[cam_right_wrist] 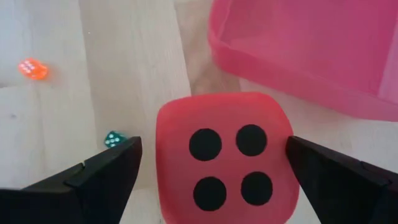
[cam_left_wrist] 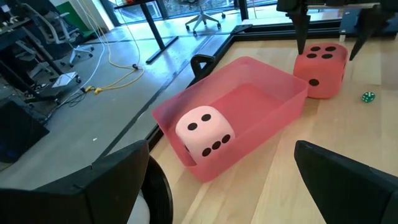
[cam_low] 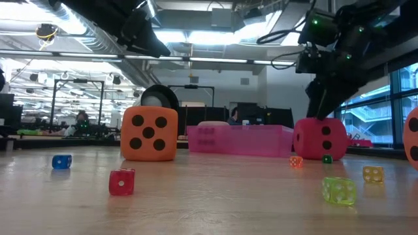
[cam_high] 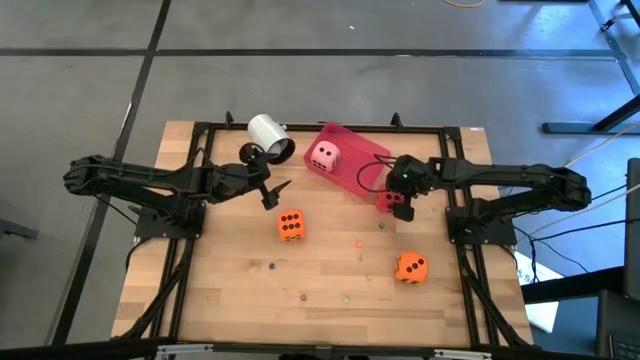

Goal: Pick & Place Dice
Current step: Put the big red die into the red bin

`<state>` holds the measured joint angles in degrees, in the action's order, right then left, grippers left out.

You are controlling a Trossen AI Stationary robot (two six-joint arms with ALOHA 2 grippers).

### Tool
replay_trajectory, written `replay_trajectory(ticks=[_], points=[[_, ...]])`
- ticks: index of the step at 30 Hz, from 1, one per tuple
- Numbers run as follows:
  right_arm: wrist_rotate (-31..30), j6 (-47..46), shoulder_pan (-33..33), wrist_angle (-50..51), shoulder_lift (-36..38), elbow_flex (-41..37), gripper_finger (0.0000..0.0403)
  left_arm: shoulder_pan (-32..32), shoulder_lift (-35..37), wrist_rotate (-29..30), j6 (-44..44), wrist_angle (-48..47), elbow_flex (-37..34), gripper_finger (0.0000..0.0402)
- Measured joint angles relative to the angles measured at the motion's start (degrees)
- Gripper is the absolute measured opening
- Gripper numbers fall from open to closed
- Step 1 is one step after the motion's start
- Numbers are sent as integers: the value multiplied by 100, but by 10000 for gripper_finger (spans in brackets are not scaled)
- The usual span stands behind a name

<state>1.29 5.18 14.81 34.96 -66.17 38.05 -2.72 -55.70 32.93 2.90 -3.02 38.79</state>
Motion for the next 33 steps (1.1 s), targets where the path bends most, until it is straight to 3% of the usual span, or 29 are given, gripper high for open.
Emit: replay_trajectory(ticks=[6, 15, 33], points=[[-521, 41, 4, 39, -2, -64, 398, 0, 0, 0, -22, 1, 0, 400], [-282, -10, -177, 82, -15, 117, 398, 0, 0, 0, -20, -1, 0, 400], [-385, -311, -216, 80, -325, 232, 398, 0, 0, 1, -20, -20, 0, 400]])
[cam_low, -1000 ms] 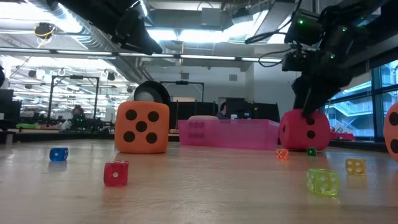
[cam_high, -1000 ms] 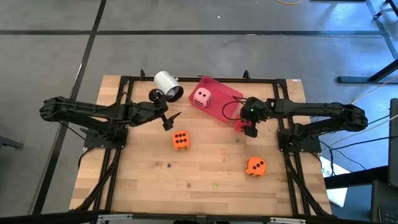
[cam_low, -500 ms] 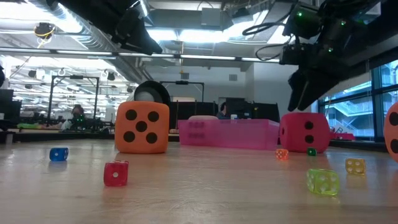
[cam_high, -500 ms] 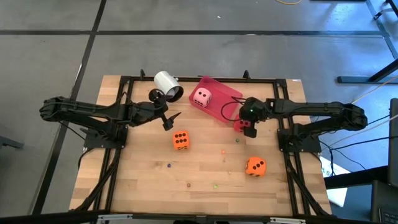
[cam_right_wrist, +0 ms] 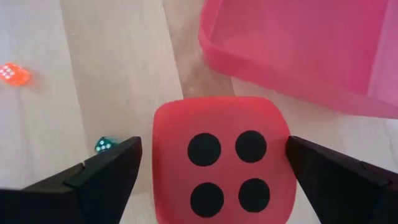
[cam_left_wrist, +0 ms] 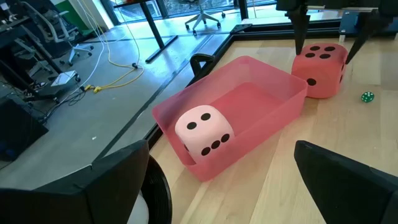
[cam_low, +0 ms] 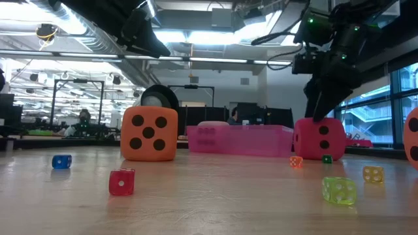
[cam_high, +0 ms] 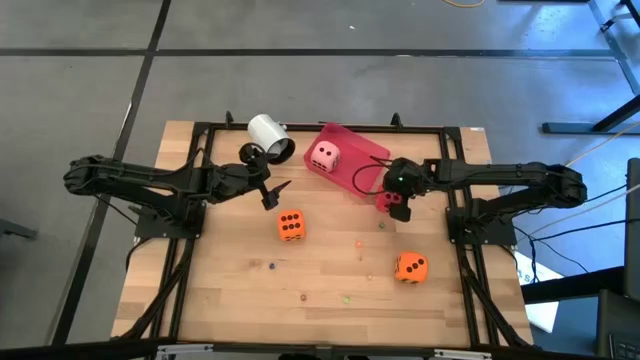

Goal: Pick & Place Dice
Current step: Put the big red die into the red bin

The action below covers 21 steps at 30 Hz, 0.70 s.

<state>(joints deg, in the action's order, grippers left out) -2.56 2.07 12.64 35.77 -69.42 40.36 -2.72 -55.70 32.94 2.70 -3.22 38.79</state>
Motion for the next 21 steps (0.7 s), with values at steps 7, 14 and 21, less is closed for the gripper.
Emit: replay_trajectory(ticks=[7, 14, 21], points=[[-299, 8, 2, -55, -318, 21, 398, 0, 0, -1, 0, 0, 0, 400], [-321, -8, 0, 62, -204, 57, 398, 0, 0, 0, -1, 0, 0, 400], [148, -78, 0, 315, -206, 524, 398, 0, 0, 1, 0, 1, 0, 400]])
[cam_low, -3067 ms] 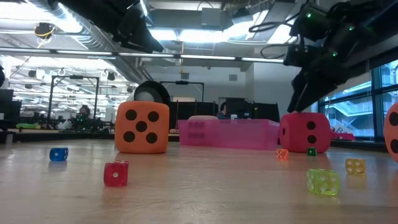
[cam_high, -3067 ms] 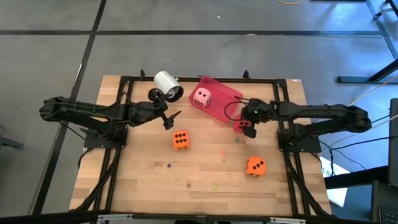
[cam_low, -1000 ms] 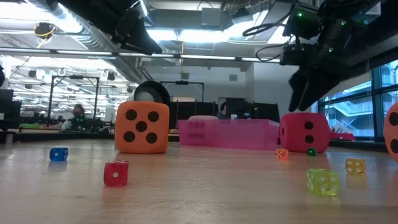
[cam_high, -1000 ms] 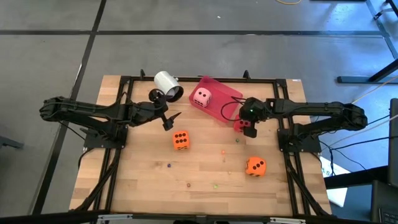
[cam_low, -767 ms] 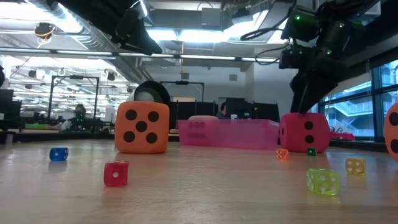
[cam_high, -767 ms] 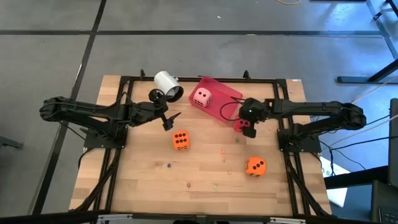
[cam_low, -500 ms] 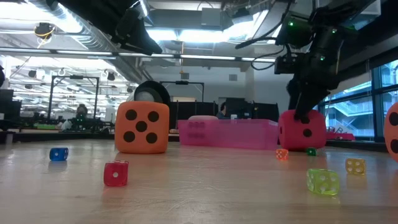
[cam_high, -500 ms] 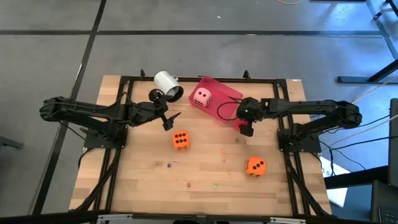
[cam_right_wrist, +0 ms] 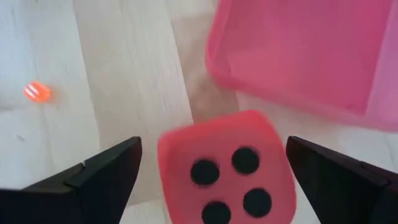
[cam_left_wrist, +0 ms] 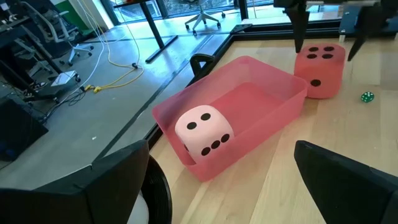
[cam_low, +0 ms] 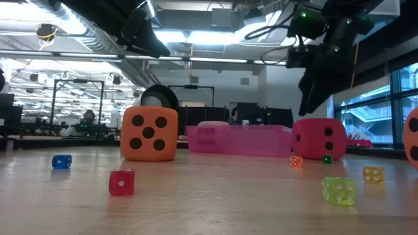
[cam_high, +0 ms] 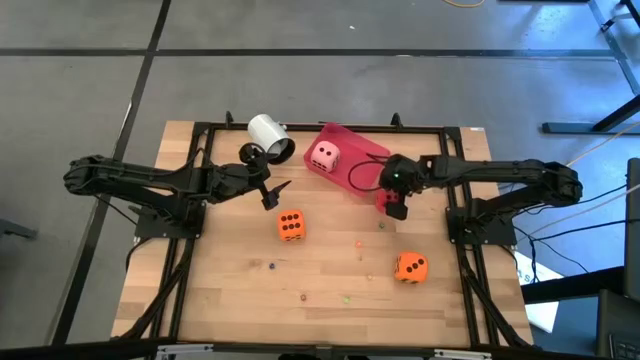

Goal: Pick & Place Dice
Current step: Put the big red die into the red bin

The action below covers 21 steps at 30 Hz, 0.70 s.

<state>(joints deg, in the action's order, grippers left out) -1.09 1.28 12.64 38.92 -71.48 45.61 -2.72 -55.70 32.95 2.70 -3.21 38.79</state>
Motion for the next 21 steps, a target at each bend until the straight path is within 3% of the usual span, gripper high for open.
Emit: replay_trajectory(ticks=[5, 16, 21], points=[[-43, -15, 14, 232, 0, 26, 398, 0, 0, -2, -6, -1, 0, 400], [-85, 1315, 22, 312, -76, -33, 398, 0, 0, -2, -63, 0, 0, 400], [-79, 1418, 139, 324, -205, -37, 398, -2, 0, -2, -63, 1, 0, 400]])
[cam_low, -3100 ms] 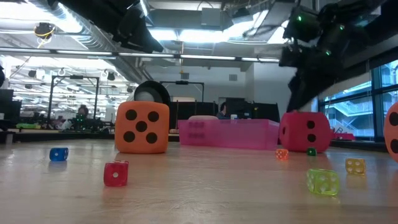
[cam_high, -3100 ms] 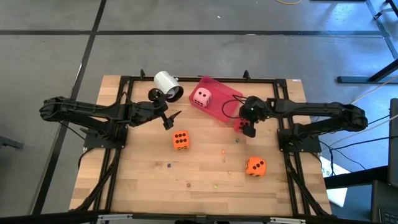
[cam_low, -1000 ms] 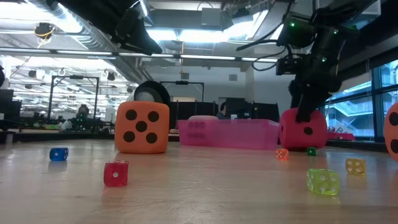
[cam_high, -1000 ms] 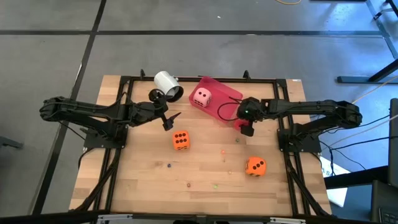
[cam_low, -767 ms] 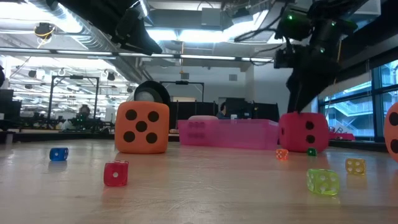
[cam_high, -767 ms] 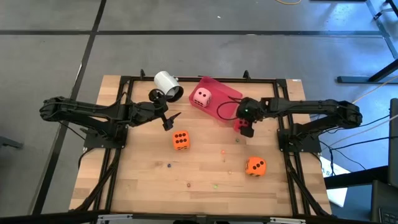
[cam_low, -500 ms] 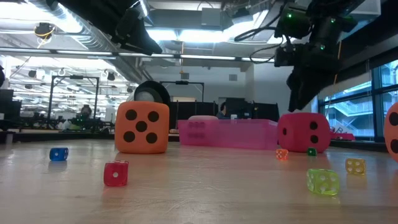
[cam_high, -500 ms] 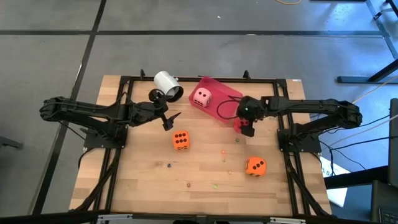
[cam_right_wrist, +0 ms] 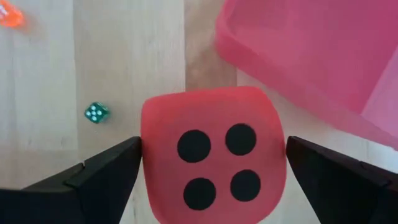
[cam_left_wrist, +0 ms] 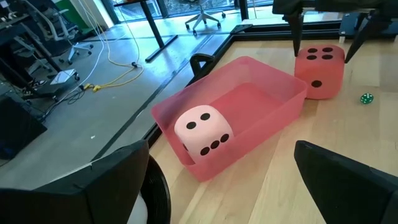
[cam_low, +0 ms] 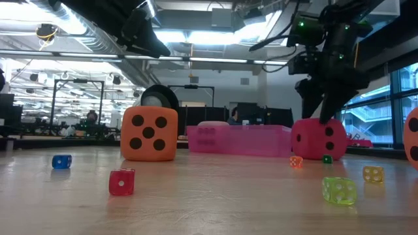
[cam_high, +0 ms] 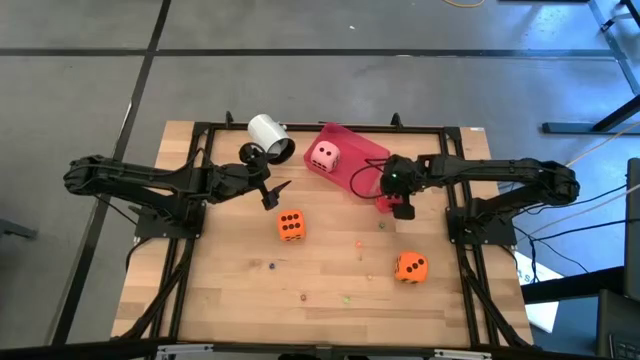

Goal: Pick & Place Dice
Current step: Put the big red die into the red bin

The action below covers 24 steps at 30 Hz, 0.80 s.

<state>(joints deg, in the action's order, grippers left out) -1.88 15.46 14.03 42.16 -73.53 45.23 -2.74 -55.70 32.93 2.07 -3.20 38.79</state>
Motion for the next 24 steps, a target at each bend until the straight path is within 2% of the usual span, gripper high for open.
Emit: replay_trajectory(ticks=[7, 24], points=[[213, 20, 191, -63, -243, 28, 398, 1, 0, 1, 1, 0, 0, 400], [83, -2, 86, 55, -289, 137, 398, 1, -1, 2, 26, 0, 0, 400]])
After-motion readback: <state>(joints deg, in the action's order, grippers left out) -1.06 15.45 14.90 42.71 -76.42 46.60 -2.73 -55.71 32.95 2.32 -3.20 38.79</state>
